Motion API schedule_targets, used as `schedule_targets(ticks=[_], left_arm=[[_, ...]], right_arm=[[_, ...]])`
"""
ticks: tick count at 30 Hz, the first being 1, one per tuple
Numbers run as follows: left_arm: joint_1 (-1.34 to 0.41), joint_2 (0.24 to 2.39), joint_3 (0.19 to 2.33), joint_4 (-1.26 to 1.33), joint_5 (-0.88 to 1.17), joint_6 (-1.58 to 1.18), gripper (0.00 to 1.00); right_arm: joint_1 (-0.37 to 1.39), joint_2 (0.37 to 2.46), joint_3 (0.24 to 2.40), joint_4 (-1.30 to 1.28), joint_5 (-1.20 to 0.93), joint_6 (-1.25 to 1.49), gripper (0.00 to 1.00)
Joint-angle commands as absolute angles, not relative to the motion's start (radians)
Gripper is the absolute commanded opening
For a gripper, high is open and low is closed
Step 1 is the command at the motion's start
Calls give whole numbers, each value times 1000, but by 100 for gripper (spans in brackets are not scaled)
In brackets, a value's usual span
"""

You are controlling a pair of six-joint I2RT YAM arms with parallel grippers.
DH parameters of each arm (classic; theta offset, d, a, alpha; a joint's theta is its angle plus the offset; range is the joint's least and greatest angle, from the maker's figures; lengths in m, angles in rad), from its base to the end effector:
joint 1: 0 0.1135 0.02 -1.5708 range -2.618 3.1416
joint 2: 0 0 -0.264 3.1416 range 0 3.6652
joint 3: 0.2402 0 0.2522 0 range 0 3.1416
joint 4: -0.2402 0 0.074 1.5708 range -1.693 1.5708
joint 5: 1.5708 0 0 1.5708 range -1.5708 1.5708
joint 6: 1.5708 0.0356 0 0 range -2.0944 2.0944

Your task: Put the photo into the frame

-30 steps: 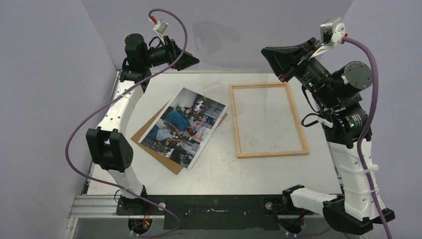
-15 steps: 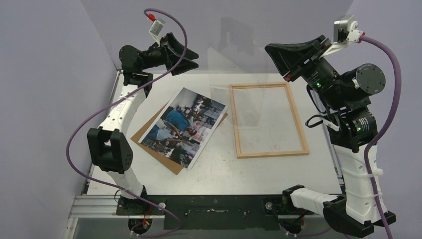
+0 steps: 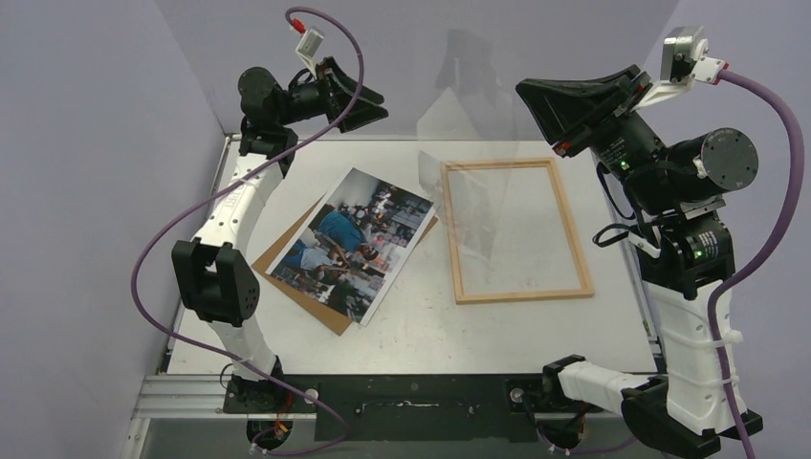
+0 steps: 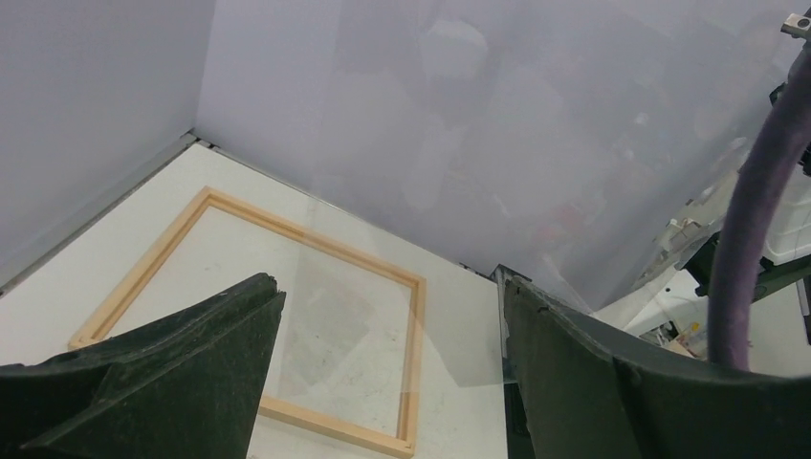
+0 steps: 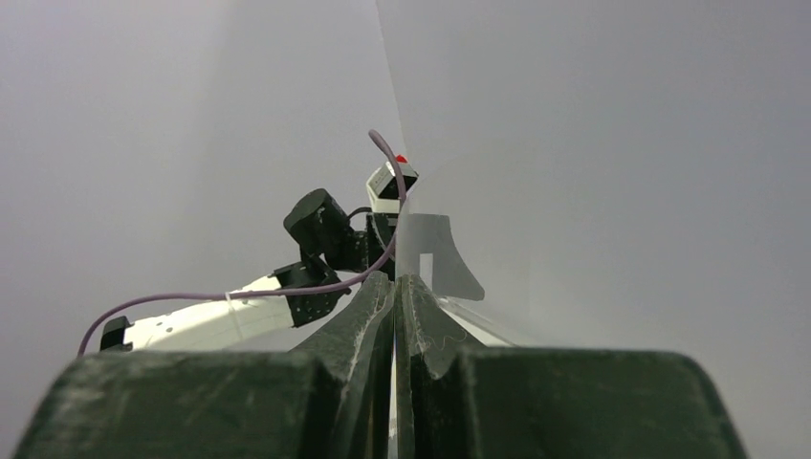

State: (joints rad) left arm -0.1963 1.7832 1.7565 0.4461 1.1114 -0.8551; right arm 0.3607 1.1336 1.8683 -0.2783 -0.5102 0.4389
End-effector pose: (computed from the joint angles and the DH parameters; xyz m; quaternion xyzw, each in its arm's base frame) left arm 0.3901 -0.1101 0.4616 0.2691 0.5808 -0.6060 0.4723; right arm 0.1287 0.0671 0.6077 -0.1940 0.5197 0.4426 0.7046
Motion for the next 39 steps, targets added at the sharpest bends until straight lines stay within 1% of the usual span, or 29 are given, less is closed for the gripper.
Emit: schedule_targets(ticks=[1,9,17,23,30,35,39], left_arm=[[-214,1833,1838,552,1159,-934,85],[-225,1843,1865,483,1125,-871,85],[-237,1832,1882,498,1204,-886,82],[-250,1851,1893,607,1229,-987,81],[-275,1894,1939,604,1207,-998,83],[-278,1929,1975,514,1167,-945,85],[-278,1942,1990,513,1171,-945,85]], right_arm=[[360,1109,1921,-214,-528,455,0],[360,1113,1942,-221,-536,470,0],[360,1114,1915,-150,-538,513,0],[360,1120,1907,-122,-542,534,0],[360,1130,1923,-103,-555,556,0],[359,1132,1932,-94,-563,571,0],[359,1130,1941,-104,-568,572,0]])
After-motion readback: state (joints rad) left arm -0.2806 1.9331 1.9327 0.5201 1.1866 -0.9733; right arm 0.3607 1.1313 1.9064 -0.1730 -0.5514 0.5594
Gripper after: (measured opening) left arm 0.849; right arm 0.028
